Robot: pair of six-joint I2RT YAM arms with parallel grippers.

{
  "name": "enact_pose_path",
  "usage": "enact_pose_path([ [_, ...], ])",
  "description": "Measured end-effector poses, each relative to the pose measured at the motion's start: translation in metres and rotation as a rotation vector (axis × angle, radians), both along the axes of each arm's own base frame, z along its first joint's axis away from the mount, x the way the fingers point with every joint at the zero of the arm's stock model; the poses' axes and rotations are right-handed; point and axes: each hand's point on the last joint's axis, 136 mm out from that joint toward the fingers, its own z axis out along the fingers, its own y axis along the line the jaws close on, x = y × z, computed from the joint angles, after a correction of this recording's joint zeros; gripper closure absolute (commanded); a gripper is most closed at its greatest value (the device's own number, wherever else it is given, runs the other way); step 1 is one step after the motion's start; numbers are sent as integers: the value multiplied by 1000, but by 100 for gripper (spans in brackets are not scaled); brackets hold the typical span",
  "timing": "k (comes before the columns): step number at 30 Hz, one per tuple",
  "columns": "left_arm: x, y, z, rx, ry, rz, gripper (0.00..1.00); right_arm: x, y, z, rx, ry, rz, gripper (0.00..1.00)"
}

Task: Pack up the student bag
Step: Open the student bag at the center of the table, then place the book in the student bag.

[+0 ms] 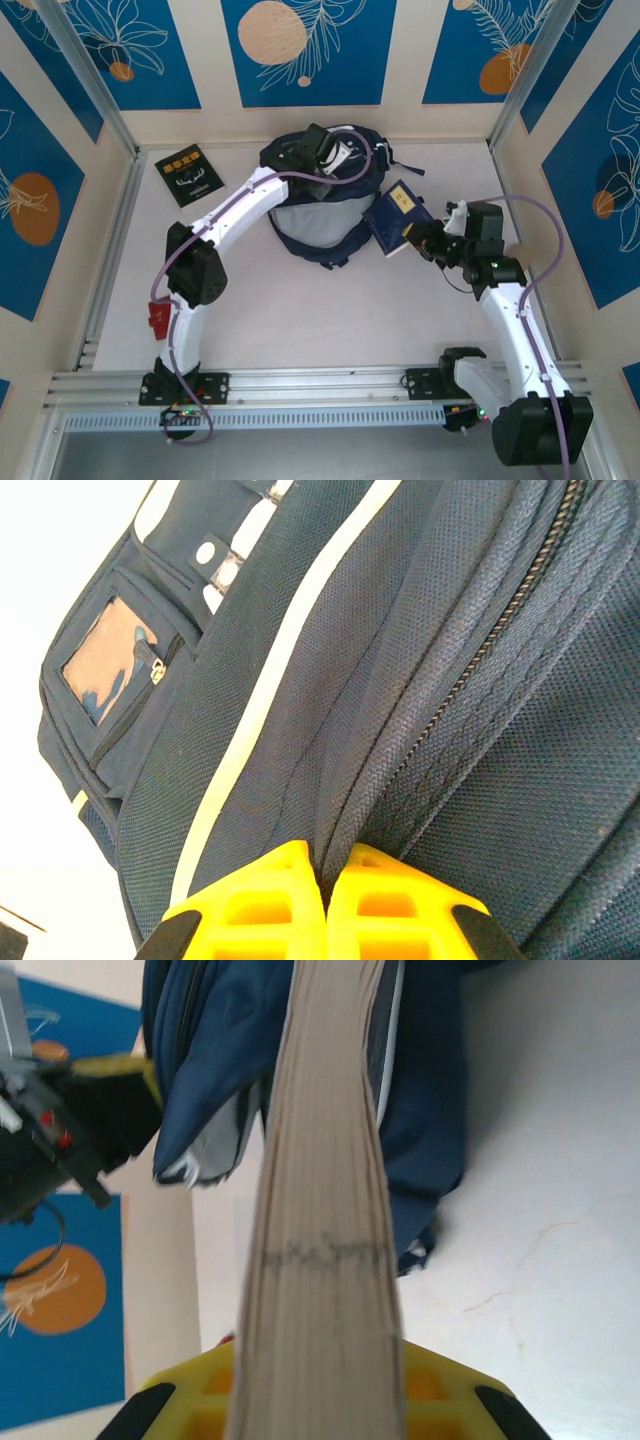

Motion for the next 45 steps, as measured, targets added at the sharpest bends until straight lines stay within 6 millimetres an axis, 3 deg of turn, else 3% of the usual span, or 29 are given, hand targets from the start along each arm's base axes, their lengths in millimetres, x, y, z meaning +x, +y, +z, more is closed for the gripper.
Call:
enact_pose_path([
  [4,0,-9,14,-86,2,21,100,-6,31,5,28,-13,96,86],
  [8,-5,-18,18,-129,12,23,100,-4,53,-6,48,40,141,87],
  [23,-25,-28,37,-239,57,70,100,36,93,-41,109,150,78,86],
  [30,-34,-27,50,-273,68,71,100,79,108,-49,80,110,21,87],
  [39,-38,-28,53,-294,83,76,100,130,126,-88,83,151,-91,86],
  [45,-36,-27,54,-307,81,101,100,166,146,-95,115,134,-133,83],
])
